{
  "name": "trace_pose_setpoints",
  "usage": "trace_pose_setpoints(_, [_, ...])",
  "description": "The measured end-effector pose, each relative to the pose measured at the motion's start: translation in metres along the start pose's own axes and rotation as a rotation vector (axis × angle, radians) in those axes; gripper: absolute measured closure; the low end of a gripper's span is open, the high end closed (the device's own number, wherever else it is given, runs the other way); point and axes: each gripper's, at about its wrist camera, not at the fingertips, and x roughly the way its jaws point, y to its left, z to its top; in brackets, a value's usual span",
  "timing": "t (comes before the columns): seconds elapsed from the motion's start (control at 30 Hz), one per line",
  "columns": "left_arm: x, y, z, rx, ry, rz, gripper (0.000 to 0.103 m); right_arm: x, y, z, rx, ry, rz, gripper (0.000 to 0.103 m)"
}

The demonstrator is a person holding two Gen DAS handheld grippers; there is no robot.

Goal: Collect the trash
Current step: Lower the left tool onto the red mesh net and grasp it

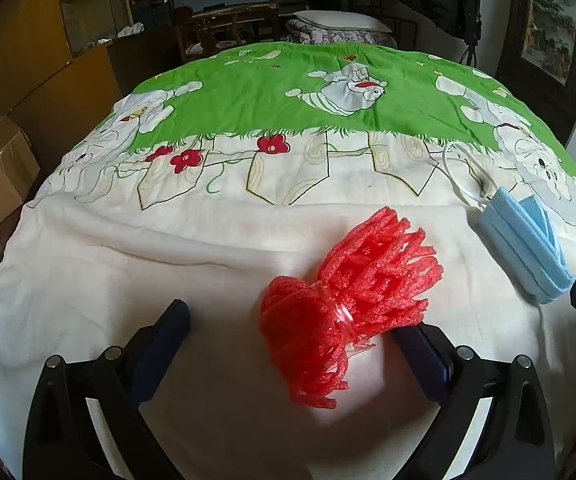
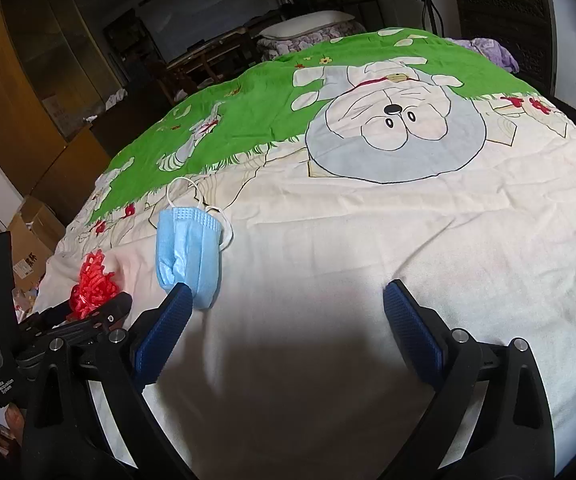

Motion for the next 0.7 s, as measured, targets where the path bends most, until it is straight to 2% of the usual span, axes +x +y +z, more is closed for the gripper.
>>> trace_pose_setpoints(0.43, [0.000, 0.002, 0.000, -0.004, -0.004, -0.009, 0.005, 0.000, 0.000, 0.000, 0.000, 0.000, 0.000, 0.009])
trace_pose_setpoints(0.53, [-0.004, -0.001, -0.001, 0.012, -0.027, -0.004, 0.008, 0.000, 0.000, -0.001, 0.001, 0.000, 0.001, 0.009])
trace_pose_setpoints(0.63, [-0.010, -0.007, -0.003, 0.040, -0.055, -0.001, 0.021, 0.000, 0.000, -0.001, 0.000, 0.000, 0.000, 0.009])
trace_pose_setpoints(0.7, [-0.013, -0.011, -0.004, 0.064, -0.076, -0.005, 0.039, 0.000, 0.000, -0.001, 0.001, 0.000, 0.000, 0.009])
